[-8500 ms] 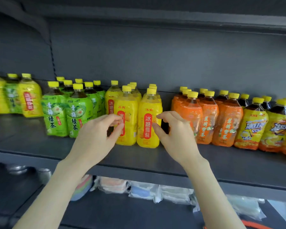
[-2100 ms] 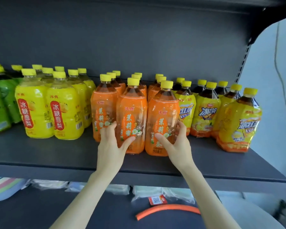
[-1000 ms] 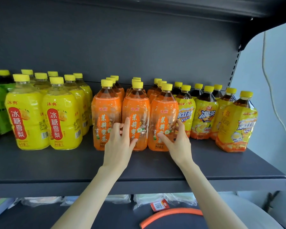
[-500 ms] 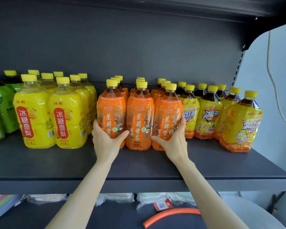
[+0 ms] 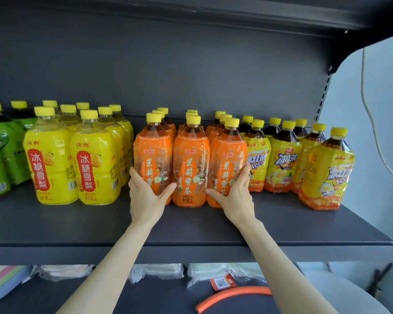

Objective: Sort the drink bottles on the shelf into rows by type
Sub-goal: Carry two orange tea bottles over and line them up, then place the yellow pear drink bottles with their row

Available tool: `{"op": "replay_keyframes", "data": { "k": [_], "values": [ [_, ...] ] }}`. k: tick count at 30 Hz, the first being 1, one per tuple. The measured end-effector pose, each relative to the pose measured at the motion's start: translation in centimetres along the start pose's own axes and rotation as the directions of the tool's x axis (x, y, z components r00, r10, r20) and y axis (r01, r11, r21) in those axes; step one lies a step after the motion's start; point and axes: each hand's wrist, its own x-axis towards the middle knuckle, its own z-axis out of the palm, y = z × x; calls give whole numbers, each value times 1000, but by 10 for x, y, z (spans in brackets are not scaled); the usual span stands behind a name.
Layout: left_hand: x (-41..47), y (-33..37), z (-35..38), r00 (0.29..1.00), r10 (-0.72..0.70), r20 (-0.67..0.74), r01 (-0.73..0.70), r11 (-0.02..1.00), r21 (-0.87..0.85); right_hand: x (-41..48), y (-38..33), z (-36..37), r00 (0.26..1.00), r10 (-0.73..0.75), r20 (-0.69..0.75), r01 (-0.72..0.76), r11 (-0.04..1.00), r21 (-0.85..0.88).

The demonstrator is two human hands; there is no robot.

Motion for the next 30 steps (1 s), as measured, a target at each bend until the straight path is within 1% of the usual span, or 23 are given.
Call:
{"op": "replay_keyframes", "data": {
  "k": [2, 5, 7, 9, 12, 16, 18, 21, 24, 27, 30],
  "values": [
    [-1, -3, -8, 997, 5, 78, -8, 1000, 30, -4, 0, -5, 1000, 5, 26, -3, 998, -58],
    [-9, -9, -26, 987, 34, 158, -63, 981, 183, -17, 1, -16, 997, 3, 73, 10, 984, -180],
    [-20, -11, -39, 983, 102, 154, -144, 945, 294, -30, 1, -23, 997, -26, 77, 47, 957, -286],
    [-33, -8, -53, 972, 194, 130, -227, 917, 329, -41, -3, -27, 993, -99, 67, 115, 938, -326],
    [-45, 5, -82, 946, 319, 62, -322, 899, 296, -52, -24, -28, 977, -204, 64, 213, 939, -269],
    [-49, 14, -139, 888, 460, -13, -441, 858, 262, -66, -79, -18, 934, -350, 65, 356, 928, -114],
    [-49, 9, -175, 858, 511, -44, -481, 832, 277, -79, -113, -7, 902, -427, 68, 430, 902, -37],
    [-49, -11, -235, 807, 589, -49, -542, 770, 336, -105, -164, 20, 853, -518, 66, 513, 855, 73],
    [-53, -47, -302, 792, 607, -68, -531, 739, 416, -140, -215, 62, 812, -580, 64, 567, 811, 143],
    [-52, -91, -370, 814, 574, -91, -482, 754, 445, -180, -266, 114, 811, -583, 54, 562, 801, 207],
    [-48, -140, -429, 845, 523, -110, -413, 770, 486, -219, -311, 170, 800, -592, 98, 557, 793, 247]
  ]
}}
